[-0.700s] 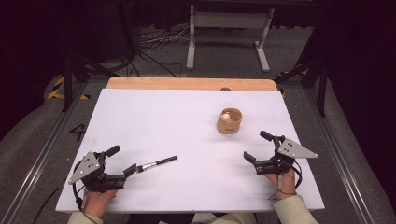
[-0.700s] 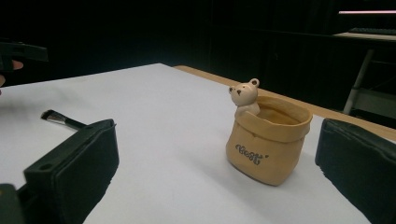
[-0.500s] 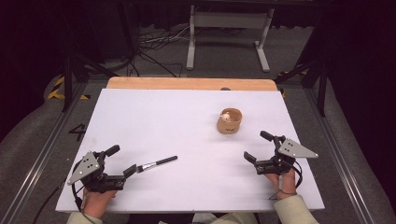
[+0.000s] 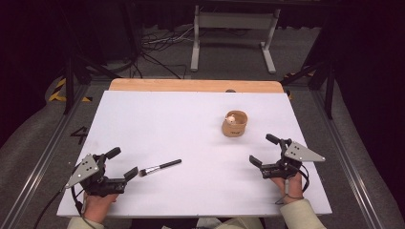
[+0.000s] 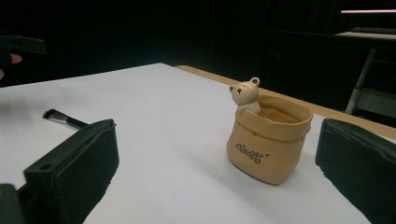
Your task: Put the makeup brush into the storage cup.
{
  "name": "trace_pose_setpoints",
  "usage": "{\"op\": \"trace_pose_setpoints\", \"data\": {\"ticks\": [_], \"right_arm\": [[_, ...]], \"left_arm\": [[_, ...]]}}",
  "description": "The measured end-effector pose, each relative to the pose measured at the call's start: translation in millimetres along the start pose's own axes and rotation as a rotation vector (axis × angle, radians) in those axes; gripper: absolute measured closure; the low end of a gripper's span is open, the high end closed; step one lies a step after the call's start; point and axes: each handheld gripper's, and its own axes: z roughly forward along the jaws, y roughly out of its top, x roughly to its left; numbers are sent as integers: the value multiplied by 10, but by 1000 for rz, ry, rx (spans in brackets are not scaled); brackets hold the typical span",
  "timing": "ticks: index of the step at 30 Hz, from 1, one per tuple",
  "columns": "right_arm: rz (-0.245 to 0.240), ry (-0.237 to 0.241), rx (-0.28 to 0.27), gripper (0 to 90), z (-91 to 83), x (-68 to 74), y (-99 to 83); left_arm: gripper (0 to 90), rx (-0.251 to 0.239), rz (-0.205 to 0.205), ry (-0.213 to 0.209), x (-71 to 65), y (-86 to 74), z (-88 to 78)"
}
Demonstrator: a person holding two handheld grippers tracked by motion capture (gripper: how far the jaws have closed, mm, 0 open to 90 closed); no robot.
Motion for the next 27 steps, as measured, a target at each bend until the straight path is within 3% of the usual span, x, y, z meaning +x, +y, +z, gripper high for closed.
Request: {"op": "trace_pose_setpoints", "data": {"ticks": [13, 20, 27], "right_arm": [[-8, 10, 10, 0, 8, 4, 2], [-27, 22, 16, 0, 2, 18, 17], [-24, 22, 14, 0, -20, 17, 25]], "left_arm": [[39, 19, 22, -38, -7, 216, 67], [37, 38, 16, -100, 13, 378, 218], [18, 54, 14, -127, 4, 508, 331]]}}
